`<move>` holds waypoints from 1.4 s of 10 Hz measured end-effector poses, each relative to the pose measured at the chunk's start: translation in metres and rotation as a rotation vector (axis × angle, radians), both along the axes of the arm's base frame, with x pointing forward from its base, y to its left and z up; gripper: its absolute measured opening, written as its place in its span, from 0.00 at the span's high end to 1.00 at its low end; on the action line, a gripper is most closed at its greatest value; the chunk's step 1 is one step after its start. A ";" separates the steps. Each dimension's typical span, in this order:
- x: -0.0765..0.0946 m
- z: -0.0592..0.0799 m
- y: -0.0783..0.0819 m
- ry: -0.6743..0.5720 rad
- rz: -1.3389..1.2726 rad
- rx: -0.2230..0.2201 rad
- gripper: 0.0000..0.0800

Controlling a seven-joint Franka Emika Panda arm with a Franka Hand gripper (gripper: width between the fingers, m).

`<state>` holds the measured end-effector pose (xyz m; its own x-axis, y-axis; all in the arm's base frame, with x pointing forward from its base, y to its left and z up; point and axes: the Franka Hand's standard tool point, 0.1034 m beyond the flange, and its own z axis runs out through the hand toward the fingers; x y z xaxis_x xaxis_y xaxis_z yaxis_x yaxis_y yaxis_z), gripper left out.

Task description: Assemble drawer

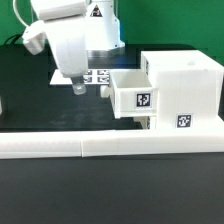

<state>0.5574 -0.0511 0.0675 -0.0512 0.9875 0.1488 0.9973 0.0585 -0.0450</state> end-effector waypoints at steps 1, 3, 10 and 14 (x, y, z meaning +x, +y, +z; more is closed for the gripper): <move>0.000 -0.001 0.003 0.004 -0.018 0.001 0.19; 0.002 0.000 0.021 0.013 -0.066 0.006 0.19; 0.008 -0.009 0.064 0.037 -0.113 0.012 0.19; 0.016 -0.012 0.080 0.048 -0.177 0.012 0.19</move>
Offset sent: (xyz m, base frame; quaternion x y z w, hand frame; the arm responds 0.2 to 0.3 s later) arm 0.0097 0.0369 -0.0009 -0.0114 0.0066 0.0330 0.9994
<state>0.5736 0.0284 0.0555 0.1311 0.9785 0.1592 0.9887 -0.1173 -0.0930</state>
